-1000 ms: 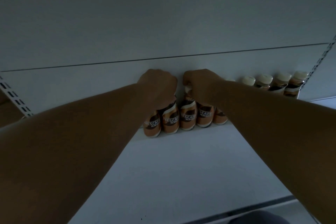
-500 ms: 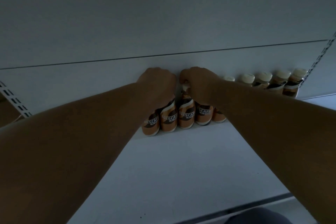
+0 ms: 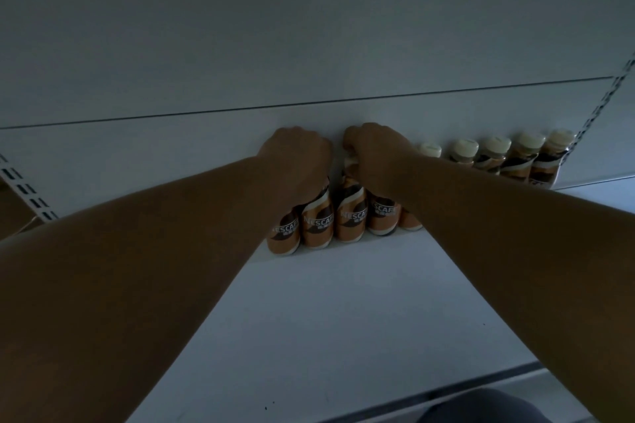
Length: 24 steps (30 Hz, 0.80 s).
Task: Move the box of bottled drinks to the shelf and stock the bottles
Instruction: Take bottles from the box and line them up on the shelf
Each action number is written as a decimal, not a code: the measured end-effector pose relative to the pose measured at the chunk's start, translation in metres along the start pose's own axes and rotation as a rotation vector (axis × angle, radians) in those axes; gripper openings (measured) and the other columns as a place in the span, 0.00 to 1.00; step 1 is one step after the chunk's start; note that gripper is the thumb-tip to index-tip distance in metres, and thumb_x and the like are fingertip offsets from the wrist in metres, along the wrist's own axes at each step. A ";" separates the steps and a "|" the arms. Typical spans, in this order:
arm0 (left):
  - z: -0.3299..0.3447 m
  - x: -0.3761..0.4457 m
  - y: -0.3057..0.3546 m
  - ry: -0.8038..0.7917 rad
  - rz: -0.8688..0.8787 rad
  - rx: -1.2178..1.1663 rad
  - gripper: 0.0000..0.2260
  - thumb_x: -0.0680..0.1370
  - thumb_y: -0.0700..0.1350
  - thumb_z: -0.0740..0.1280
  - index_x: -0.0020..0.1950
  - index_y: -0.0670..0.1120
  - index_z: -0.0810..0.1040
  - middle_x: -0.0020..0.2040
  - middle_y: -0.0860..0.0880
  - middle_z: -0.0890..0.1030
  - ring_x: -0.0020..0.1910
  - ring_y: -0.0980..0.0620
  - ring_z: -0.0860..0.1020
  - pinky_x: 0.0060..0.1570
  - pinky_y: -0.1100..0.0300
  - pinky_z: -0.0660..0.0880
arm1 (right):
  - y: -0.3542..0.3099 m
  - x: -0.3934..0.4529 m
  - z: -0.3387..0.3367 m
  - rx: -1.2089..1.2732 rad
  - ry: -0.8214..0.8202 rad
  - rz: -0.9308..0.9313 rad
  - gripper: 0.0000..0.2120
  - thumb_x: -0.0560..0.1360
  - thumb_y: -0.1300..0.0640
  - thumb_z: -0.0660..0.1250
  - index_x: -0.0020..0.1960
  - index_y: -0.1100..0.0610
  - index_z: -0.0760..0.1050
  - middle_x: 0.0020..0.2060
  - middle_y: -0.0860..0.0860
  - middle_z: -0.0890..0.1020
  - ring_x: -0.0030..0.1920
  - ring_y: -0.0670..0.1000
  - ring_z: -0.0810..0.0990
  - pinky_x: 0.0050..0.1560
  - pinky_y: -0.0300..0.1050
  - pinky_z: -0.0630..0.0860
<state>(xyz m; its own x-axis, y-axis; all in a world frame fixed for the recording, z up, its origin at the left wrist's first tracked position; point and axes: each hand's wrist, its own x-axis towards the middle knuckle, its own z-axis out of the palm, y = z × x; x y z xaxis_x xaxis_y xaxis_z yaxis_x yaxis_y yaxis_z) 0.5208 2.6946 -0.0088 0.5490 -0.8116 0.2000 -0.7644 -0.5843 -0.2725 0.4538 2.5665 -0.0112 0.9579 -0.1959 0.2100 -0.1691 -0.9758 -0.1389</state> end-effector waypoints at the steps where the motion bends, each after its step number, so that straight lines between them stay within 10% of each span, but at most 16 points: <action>1: -0.001 0.000 0.000 -0.001 0.001 -0.005 0.10 0.77 0.50 0.66 0.51 0.45 0.78 0.46 0.45 0.81 0.44 0.45 0.78 0.40 0.55 0.70 | -0.001 -0.001 -0.001 -0.008 -0.005 0.014 0.13 0.76 0.59 0.65 0.60 0.59 0.72 0.54 0.58 0.76 0.53 0.57 0.75 0.45 0.44 0.66; 8: -0.002 -0.001 0.000 0.003 -0.006 -0.028 0.09 0.76 0.49 0.66 0.48 0.44 0.78 0.44 0.45 0.80 0.39 0.47 0.73 0.39 0.55 0.68 | -0.002 -0.001 0.000 -0.001 0.006 0.058 0.09 0.76 0.58 0.65 0.56 0.58 0.71 0.50 0.57 0.78 0.43 0.52 0.70 0.42 0.45 0.66; 24: -0.014 0.001 0.013 0.018 -0.048 0.121 0.14 0.76 0.50 0.64 0.58 0.46 0.73 0.53 0.45 0.77 0.51 0.45 0.76 0.48 0.53 0.69 | 0.010 -0.025 -0.028 0.085 -0.010 0.074 0.23 0.76 0.54 0.68 0.67 0.56 0.66 0.57 0.57 0.78 0.56 0.58 0.77 0.49 0.47 0.73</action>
<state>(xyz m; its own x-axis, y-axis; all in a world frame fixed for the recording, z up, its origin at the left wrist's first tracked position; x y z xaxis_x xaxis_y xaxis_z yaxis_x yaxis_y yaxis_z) 0.5066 2.6862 0.0007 0.5770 -0.7831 0.2318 -0.6905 -0.6194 -0.3737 0.4220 2.5592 0.0098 0.9460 -0.2652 0.1863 -0.2190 -0.9468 -0.2357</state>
